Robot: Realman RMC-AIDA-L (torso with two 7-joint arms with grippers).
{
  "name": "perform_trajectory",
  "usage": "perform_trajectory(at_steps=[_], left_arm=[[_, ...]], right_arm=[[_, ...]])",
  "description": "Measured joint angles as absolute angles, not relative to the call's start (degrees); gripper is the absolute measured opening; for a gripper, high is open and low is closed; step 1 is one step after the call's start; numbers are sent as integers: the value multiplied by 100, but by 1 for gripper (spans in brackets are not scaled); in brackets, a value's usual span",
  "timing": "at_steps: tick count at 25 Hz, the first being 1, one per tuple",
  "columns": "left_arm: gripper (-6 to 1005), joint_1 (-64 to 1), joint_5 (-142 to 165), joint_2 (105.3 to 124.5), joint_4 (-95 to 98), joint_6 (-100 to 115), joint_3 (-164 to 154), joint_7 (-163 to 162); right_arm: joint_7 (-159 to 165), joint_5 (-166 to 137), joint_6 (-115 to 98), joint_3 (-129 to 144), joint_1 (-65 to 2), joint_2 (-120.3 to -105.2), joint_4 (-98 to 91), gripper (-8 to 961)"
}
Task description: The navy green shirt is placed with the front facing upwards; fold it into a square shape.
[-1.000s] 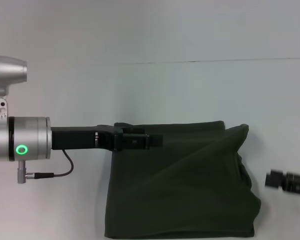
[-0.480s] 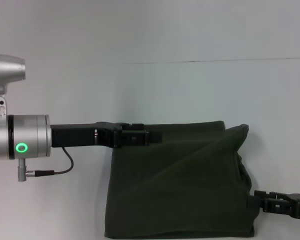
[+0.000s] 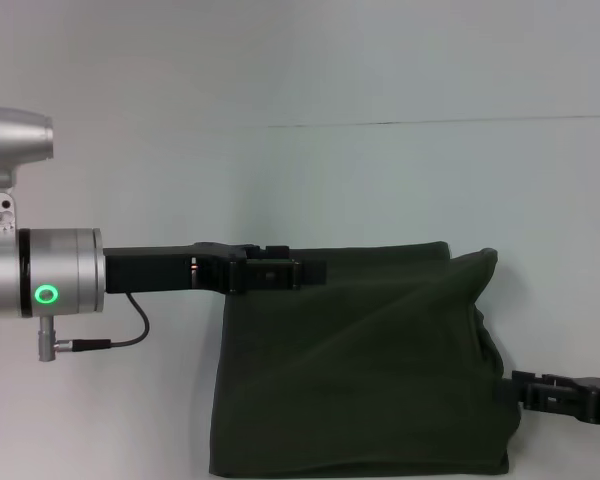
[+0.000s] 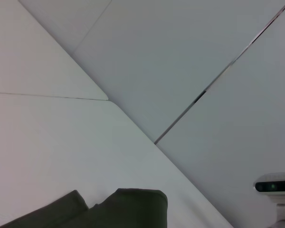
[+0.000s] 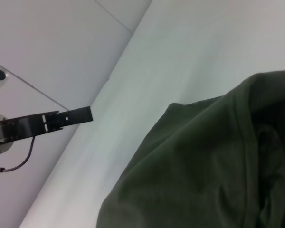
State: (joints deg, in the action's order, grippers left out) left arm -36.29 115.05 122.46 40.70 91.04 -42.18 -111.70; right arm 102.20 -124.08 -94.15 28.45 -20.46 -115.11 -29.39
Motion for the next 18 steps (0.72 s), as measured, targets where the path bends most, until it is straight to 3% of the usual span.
perform_trajectory(at_steps=[18], left_arm=[[864, -3640, 11505, 12253, 4060, 9026, -4219, -11162]], right_arm=[[10222, -12469, -9459, 3117, -2129, -11498, -2724, 852]])
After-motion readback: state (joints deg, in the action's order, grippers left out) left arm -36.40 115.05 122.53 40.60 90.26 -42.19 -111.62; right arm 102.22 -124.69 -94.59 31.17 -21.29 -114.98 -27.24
